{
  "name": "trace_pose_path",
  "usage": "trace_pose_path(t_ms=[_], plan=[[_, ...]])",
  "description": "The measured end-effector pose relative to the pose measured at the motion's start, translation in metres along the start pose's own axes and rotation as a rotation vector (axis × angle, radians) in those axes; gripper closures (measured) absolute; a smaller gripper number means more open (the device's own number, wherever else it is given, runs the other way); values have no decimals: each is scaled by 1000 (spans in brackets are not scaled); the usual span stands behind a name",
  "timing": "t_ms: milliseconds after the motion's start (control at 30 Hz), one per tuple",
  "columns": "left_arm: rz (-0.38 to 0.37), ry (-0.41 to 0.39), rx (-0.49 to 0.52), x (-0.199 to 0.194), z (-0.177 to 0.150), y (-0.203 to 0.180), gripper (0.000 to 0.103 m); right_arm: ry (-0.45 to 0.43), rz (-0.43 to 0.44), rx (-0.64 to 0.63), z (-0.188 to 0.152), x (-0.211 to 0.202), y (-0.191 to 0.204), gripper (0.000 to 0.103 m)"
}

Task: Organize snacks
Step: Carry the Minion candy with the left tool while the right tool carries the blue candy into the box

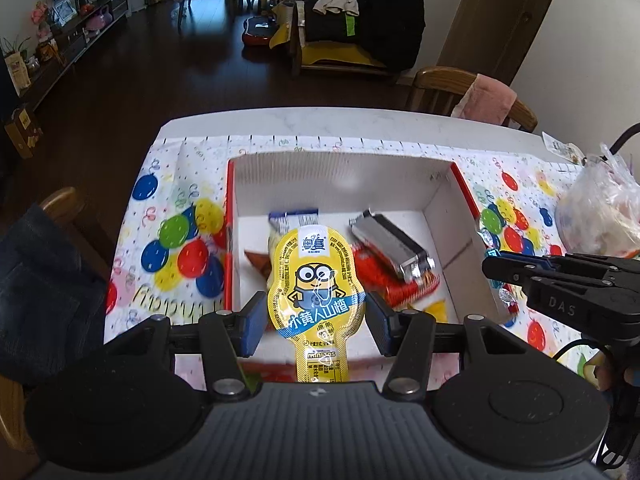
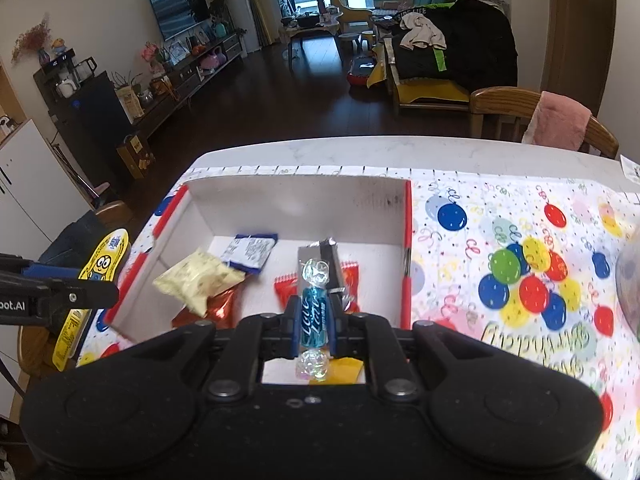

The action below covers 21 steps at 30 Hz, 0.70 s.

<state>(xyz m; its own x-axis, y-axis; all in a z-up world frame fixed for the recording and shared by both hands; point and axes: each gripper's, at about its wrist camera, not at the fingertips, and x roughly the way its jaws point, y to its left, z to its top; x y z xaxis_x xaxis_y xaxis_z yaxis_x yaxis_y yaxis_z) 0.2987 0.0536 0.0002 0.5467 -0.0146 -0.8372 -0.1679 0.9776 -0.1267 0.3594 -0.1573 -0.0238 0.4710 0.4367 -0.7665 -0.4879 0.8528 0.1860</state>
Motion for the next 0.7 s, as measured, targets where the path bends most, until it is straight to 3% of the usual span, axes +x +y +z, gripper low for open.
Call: trace_pose_path(t_ms=[367, 700], plan=[[82, 58, -34, 49, 56, 4, 51, 63, 40, -54, 44, 55, -2, 92], [123, 172, -58, 99, 77, 9, 51, 195, 48, -97, 51, 113, -2, 92]])
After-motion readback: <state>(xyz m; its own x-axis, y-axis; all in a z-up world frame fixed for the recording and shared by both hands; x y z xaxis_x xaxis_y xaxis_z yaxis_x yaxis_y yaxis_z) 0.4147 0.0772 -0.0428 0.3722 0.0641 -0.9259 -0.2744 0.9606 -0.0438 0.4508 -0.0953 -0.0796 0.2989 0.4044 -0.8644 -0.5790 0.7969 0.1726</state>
